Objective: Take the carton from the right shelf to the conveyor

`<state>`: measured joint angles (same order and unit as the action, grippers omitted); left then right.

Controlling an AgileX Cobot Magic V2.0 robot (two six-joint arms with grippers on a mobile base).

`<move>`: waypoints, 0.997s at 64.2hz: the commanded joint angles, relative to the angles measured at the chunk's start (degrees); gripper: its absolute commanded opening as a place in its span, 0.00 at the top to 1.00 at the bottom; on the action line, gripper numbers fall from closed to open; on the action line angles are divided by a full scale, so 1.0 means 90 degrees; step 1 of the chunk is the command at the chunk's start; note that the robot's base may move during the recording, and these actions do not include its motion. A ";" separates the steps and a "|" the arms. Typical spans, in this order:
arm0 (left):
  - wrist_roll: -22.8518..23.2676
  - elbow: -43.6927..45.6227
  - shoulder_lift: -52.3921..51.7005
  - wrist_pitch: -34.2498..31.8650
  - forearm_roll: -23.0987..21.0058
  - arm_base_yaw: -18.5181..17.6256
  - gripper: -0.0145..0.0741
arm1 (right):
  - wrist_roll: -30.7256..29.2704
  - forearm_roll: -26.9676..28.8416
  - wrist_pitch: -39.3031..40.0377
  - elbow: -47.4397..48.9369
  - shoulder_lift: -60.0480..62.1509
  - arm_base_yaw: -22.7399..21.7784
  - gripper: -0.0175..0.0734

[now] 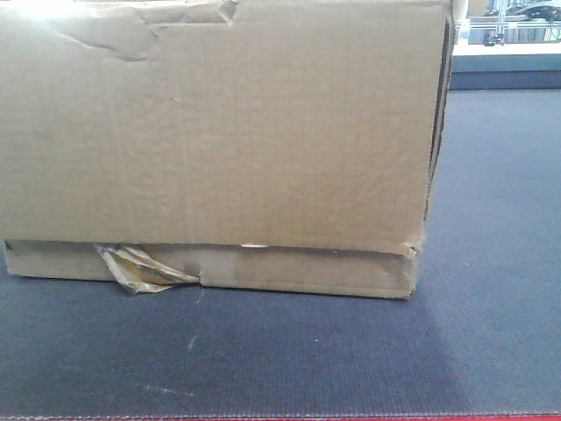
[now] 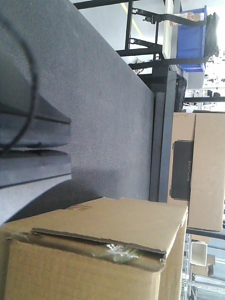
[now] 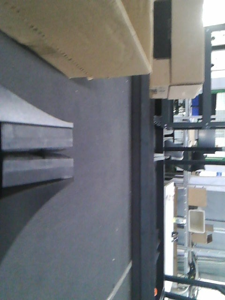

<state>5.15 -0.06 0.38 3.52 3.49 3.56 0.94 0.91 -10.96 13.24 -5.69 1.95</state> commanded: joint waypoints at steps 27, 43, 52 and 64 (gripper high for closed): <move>-0.0029 0.0007 -0.0042 -0.0166 -0.0030 0.0020 0.82 | -0.0770 0.0578 0.0935 -0.1471 0.0633 -0.0063 0.89; -0.0029 0.0007 -0.0042 -0.0166 -0.0030 0.0020 0.82 | -0.0770 0.0578 0.0971 -0.1471 0.0633 -0.0063 0.89; -0.0029 0.0007 -0.0042 -0.0166 -0.0030 0.0020 0.82 | -0.0770 0.0578 0.0983 -0.1471 0.0633 -0.0063 0.89; -0.0029 0.0007 -0.0042 -0.0166 -0.0030 0.0020 0.82 | -0.0770 0.0578 0.0983 -0.1471 0.0633 -0.0063 0.89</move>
<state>5.15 -0.09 0.30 3.19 3.49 3.56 -5.49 6.25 -3.22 -0.06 -0.25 1.58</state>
